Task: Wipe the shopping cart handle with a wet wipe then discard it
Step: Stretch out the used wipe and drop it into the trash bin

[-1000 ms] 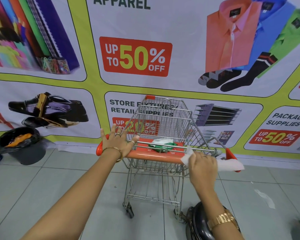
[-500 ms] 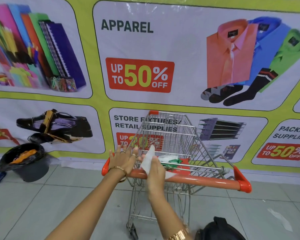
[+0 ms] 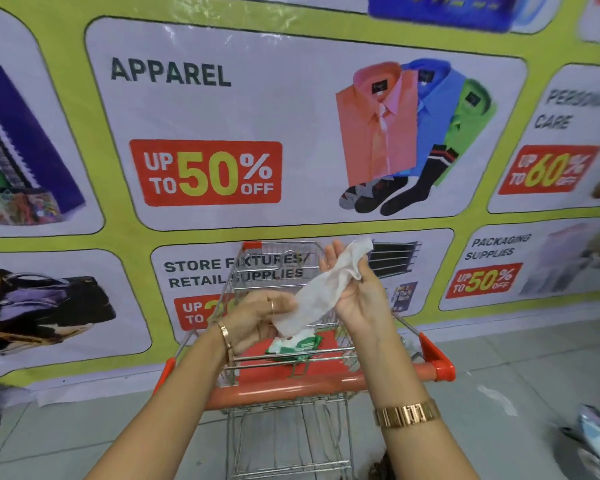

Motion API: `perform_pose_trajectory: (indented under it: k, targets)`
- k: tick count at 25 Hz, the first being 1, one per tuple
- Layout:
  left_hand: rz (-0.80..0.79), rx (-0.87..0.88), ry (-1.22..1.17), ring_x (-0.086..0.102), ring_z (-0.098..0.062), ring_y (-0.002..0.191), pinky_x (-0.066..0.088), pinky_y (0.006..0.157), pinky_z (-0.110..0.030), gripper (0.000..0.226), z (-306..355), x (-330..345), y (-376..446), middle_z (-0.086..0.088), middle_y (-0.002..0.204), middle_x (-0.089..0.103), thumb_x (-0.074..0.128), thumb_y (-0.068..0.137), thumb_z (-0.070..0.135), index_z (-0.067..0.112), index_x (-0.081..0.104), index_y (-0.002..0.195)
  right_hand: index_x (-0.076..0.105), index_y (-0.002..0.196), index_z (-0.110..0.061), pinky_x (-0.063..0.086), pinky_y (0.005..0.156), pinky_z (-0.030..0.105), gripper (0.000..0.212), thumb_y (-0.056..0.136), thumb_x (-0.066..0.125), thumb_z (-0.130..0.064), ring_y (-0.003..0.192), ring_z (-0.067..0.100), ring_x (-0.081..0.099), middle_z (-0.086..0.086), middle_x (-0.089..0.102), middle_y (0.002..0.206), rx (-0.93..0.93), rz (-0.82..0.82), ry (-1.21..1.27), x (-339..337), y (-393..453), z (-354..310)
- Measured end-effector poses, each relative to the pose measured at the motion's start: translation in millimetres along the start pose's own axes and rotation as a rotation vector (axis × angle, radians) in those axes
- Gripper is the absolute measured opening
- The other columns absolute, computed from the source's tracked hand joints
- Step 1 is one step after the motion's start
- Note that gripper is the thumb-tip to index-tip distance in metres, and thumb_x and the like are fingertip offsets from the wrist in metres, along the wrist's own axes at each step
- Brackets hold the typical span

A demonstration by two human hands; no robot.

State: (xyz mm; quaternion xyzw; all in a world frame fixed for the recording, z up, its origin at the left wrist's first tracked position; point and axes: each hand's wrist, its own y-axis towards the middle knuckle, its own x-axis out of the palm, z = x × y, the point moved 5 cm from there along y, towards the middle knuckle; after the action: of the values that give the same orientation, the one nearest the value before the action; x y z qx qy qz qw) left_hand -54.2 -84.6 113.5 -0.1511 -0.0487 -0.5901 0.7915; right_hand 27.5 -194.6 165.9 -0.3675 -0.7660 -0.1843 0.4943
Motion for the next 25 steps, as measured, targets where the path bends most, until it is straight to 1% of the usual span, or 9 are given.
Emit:
perform_pose_trajectory:
  k: [2, 5, 7, 12, 14, 16, 18, 21, 25]
  targets:
    - [0.067, -0.012, 0.04, 0.063, -0.006, 0.043, 0.051, 0.041, -0.015, 0.011, 10.3, 7.4, 15.8, 0.002, 0.052, 0.069, 0.066, 0.079, 0.003, 0.004, 0.067, 0.068, 0.054, 0.103, -0.001, 0.045, 0.093, 0.031, 0.035, 0.102, 0.026, -0.022, 0.089, 0.02, 0.063, 0.012, 0.064, 0.092, -0.071, 0.074, 0.011, -12.7, 6.4, -23.6]
    - [0.152, -0.022, 0.082, 0.06, -0.005, 0.037, 0.05, 0.037, -0.015, 0.014, 24.9, 20.4, 37.2, 0.004, 0.045, 0.067, 0.061, 0.082, -0.003, 0.004, 0.063, 0.07, 0.058, 0.094, -0.002, 0.059, 0.057, 0.029, 0.028, 0.1, 0.036, -0.019, 0.058, 0.017, 0.071, 0.008, 0.073, 0.065, -0.167, 0.235, -0.044, -41.8, 10.7, -57.7]
    - [0.165, -0.018, 0.143, 0.058, -0.006, 0.035, 0.049, 0.036, -0.014, 0.013, 27.9, 31.5, 51.8, 0.005, 0.04, 0.064, 0.065, 0.08, -0.002, 0.003, 0.064, 0.068, 0.058, 0.106, 0.001, 0.059, 0.054, 0.032, 0.023, 0.098, 0.043, -0.014, 0.062, 0.02, 0.07, 0.008, 0.073, 0.064, -0.231, 0.337, -0.073, -64.1, 9.7, -77.9]
    - [0.218, 0.04, 0.345, 0.051, -0.007, 0.044, 0.037, 0.033, -0.008, 0.007, 20.7, 78.1, 72.0, 0.004, 0.05, 0.06, 0.074, 0.074, 0.008, 0.006, 0.071, 0.069, 0.045, 0.127, 0.005, 0.054, 0.082, 0.036, 0.033, 0.097, 0.043, -0.009, 0.081, 0.02, 0.06, 0.011, 0.07, 0.078, -0.336, 0.463, -0.186, -109.7, -5.4, -127.9]
    - [0.202, 0.045, 0.383, 0.051, -0.002, 0.039, 0.037, 0.034, -0.006, 0.008, 11.1, 104.1, 74.9, 0.003, 0.056, 0.059, 0.074, 0.074, 0.006, -0.001, 0.072, 0.079, 0.05, 0.12, 0.001, 0.058, 0.065, 0.031, 0.027, 0.098, 0.042, -0.012, 0.08, 0.02, 0.06, 0.011, 0.064, 0.086, -0.31, 0.493, -0.205, -126.9, -21.4, -145.1]
    - [0.187, 0.025, 0.385, 0.059, -0.008, 0.048, 0.048, 0.047, -0.011, 0.007, -1.6, 131.9, 78.6, 0.008, 0.045, 0.062, 0.075, 0.072, 0.004, -0.001, 0.073, 0.077, 0.053, 0.107, -0.002, 0.057, 0.047, 0.028, 0.019, 0.099, 0.041, -0.013, 0.077, 0.019, 0.061, 0.009, 0.07, 0.075, -0.289, 0.518, -0.181, -146.7, -41.6, -164.6]
    - [0.187, 0.011, 0.377, 0.059, -0.014, 0.051, 0.052, 0.051, -0.016, 0.013, -13.5, 156.7, 80.7, 0.009, 0.038, 0.061, 0.075, 0.072, 0.003, -0.005, 0.073, 0.082, 0.056, 0.093, -0.004, 0.056, 0.044, 0.028, 0.02, 0.099, 0.04, -0.014, 0.066, 0.02, 0.066, 0.006, 0.072, 0.057, -0.28, 0.528, -0.142, -165.1, -61.1, -183.3]
    - [0.145, 0.011, 0.446, 0.053, -0.012, 0.05, 0.042, 0.034, -0.008, 0.023, -28.8, 200.3, 73.5, -0.001, 0.057, 0.062, 0.074, 0.074, 0.007, -0.006, 0.072, 0.093, 0.056, 0.089, -0.002, 0.055, 0.04, 0.026, 0.021, 0.098, 0.039, -0.011, 0.044, 0.019, 0.068, 0.011, 0.07, 0.061, -0.285, 0.538, -0.1, -197.6, -92.8, -209.0]
    - [0.094, -0.056, 0.465, 0.052, -0.02, 0.049, 0.046, 0.033, -0.016, 0.021, -53.7, 249.6, 65.5, -0.007, 0.065, 0.062, 0.073, 0.075, 0.006, -0.004, 0.072, 0.094, 0.056, 0.094, 0.0, 0.055, 0.04, 0.029, 0.024, 0.098, 0.037, -0.015, 0.047, 0.024, 0.068, 0.016, 0.069, 0.06, -0.249, 0.575, -0.049, -238.1, -124.9, -232.5]
